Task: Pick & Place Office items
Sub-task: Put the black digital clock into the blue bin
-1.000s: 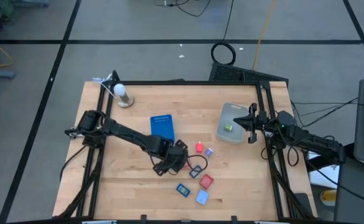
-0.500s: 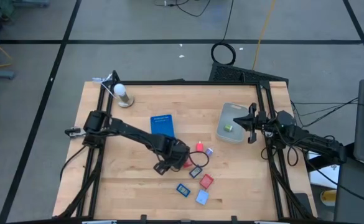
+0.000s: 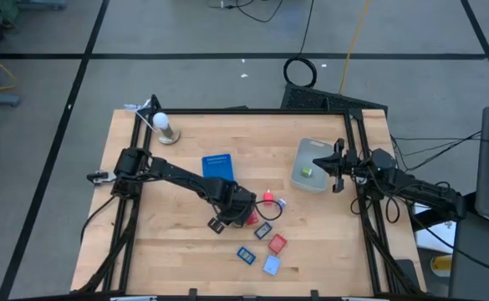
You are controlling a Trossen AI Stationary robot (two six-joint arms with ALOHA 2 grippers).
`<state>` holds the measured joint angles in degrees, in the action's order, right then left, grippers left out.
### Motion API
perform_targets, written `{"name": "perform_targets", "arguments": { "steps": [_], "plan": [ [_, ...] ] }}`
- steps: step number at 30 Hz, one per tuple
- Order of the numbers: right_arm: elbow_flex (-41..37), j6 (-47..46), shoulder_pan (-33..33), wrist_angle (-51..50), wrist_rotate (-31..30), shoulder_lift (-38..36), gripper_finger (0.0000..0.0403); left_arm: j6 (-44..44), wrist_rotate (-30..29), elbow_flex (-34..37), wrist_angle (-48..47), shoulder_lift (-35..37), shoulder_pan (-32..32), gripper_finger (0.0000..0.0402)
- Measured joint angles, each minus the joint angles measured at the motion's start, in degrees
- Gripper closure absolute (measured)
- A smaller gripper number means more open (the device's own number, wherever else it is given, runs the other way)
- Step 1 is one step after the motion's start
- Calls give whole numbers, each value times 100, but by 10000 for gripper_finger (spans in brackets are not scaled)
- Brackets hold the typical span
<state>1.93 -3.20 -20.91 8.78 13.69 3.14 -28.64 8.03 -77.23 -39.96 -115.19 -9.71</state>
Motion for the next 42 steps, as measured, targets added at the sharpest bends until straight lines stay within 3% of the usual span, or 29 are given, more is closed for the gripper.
{"name": "perform_targets", "arguments": {
  "steps": [4,9,15,24,28,32,42],
  "plan": [
    [1,0,0,0,-2,0,403,28,-106,22,-248,181,-56,268],
    [-1,0,0,0,-2,0,403,83,-362,20,-440,904,-187,268],
    [-1,-12,0,1,1,0,403,538,-505,19,-592,2338,-151,268],
    [-1,-20,0,0,6,0,403,1363,-536,79,-656,4380,386,268],
    [-1,-20,0,0,7,0,403,1837,-948,251,-621,5004,683,268],
    [-1,-20,0,0,7,0,403,2197,-1418,716,-102,5725,898,268],
    [0,-21,0,-4,9,0,403,2486,-1439,2791,2017,7701,1081,268]
  ]
}}
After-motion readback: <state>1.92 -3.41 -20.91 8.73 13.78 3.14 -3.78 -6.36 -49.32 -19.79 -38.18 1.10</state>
